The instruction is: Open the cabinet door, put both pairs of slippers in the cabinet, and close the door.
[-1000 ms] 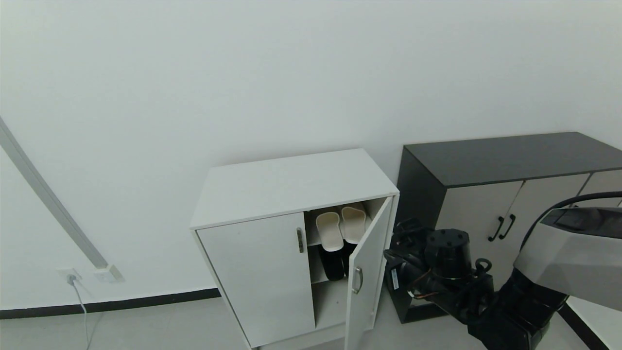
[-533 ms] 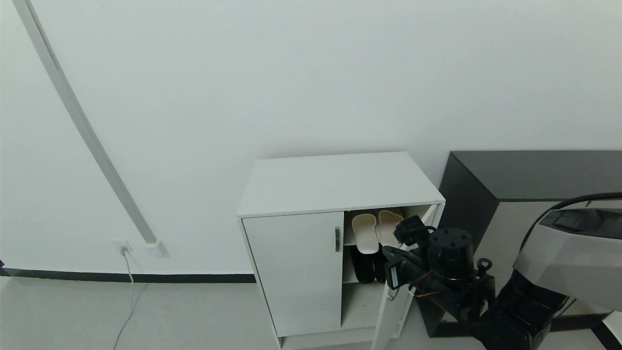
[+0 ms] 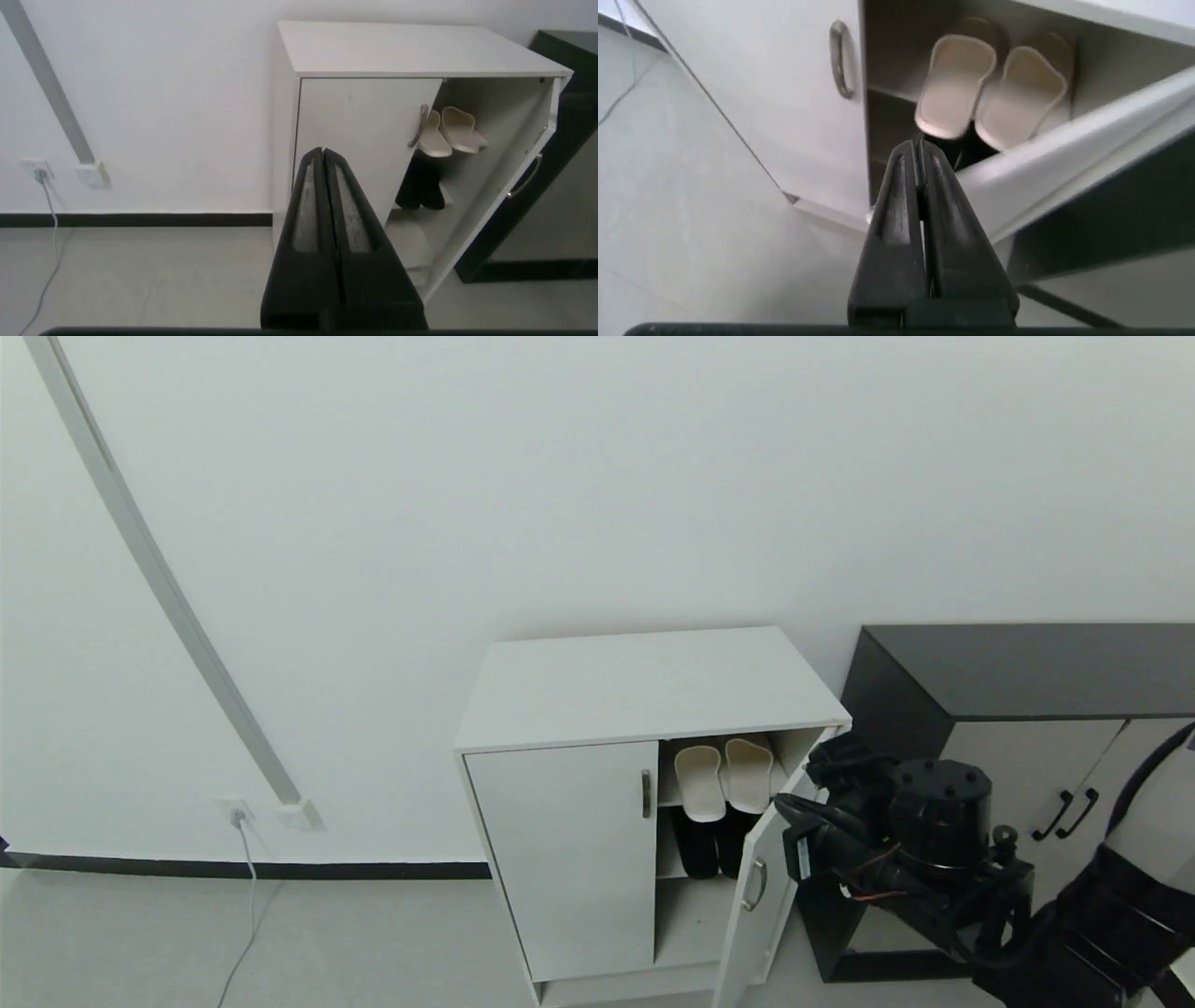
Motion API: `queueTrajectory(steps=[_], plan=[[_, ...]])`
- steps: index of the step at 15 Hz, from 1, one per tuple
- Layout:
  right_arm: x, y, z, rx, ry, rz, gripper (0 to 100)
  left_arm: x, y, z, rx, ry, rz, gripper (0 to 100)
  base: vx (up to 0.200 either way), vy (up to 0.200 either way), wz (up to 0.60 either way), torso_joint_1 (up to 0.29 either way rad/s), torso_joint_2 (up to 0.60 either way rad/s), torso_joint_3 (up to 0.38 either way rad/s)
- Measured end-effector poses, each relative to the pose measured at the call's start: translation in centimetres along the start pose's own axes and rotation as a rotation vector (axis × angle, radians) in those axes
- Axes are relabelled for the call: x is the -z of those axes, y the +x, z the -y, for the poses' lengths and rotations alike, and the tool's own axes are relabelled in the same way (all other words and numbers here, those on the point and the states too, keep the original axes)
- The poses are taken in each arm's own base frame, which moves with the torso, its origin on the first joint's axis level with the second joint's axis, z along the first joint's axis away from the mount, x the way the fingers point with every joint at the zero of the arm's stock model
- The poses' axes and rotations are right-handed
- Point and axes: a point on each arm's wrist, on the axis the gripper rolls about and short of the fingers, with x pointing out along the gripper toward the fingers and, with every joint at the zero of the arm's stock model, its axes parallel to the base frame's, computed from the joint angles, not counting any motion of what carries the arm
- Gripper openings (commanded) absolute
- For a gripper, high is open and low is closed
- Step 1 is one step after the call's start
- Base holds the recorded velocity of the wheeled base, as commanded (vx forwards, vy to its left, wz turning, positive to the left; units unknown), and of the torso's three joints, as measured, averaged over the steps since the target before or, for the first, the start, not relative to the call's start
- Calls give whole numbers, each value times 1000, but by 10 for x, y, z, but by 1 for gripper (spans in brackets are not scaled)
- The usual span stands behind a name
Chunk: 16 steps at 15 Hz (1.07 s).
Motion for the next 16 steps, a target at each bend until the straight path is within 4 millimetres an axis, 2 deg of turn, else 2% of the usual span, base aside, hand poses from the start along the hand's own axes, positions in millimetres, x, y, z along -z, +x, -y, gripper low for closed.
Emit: queueTrajectory(steps=[2,5,7,11,16], plan=[[7,-17,4,1,-8,-34,0,0,0,0,1,0,1,0,200,0,0,-7,0,9],[31,-40,6,-13,-25,-142,0,0,0,0,2,0,0,0,0,0,0,0,0,0],[44,-49,6,-41,-27,-201,0,0,0,0,2,0,0,0,0,0,0,0,0,0],[54,-37,-1,-62,-14,-236,0,0,0,0,1,0,0,0,0,0,0,0,0,0],[63,1,-12,-66,20,-229,0,0,0,0,0,-1,0,0,0,0,0,0,0,0]])
